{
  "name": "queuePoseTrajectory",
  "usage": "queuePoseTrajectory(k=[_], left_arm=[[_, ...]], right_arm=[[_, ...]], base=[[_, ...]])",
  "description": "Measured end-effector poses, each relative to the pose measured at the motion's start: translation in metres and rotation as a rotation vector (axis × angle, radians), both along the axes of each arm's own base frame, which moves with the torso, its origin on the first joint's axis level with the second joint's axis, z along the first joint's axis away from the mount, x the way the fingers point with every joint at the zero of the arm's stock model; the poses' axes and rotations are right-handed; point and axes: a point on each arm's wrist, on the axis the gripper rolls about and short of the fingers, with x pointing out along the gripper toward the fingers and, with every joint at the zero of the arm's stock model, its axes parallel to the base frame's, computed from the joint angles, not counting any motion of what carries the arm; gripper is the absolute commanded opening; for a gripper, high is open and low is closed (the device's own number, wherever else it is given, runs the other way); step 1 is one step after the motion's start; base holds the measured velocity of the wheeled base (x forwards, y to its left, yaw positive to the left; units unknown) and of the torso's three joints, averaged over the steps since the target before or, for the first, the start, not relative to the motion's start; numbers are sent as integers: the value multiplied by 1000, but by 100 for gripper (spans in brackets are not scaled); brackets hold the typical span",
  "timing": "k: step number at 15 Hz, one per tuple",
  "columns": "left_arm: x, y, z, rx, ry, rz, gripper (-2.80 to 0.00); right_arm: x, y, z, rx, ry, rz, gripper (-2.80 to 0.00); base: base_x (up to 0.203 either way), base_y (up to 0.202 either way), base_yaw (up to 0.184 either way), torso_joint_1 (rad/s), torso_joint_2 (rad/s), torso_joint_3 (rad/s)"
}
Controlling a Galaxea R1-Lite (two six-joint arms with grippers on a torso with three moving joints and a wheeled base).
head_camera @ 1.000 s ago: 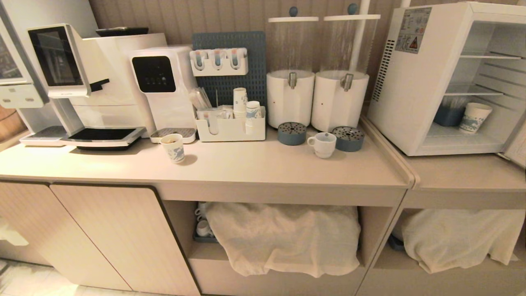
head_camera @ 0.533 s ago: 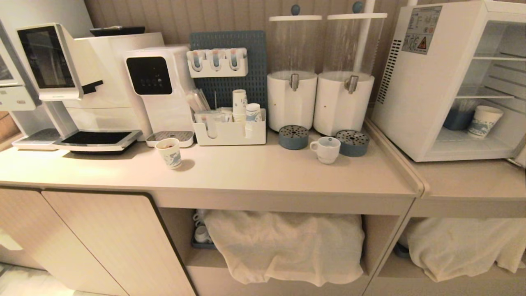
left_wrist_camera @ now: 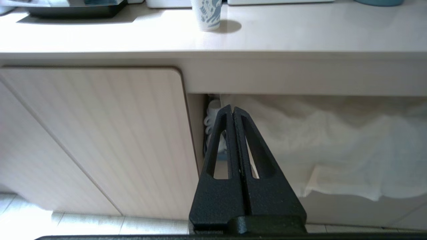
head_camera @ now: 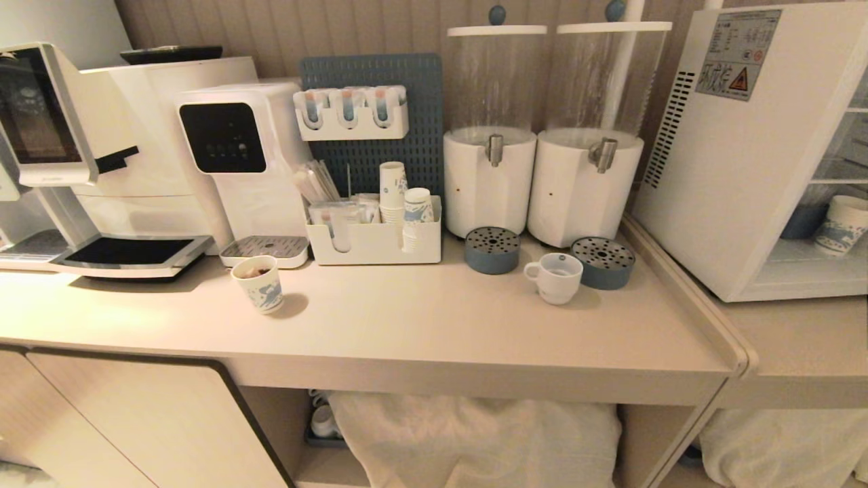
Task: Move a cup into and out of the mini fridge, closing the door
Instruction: Put the ceramic cup in the freezer
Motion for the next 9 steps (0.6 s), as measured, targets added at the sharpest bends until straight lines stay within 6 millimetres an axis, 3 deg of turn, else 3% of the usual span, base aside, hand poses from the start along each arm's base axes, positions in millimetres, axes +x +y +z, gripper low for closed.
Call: queuePoseTrajectory(k=[7, 9], left_arm=[[0, 0, 0, -2, 0, 1, -280], [0, 0, 0, -6, -1, 2, -280]], right_arm=[[0, 0, 1, -2, -11, -4, -280], [-4, -1, 16, -4, -91, -22, -280]], base=[[10, 0, 0, 1, 1, 0], [0, 0, 0, 0, 0, 0]])
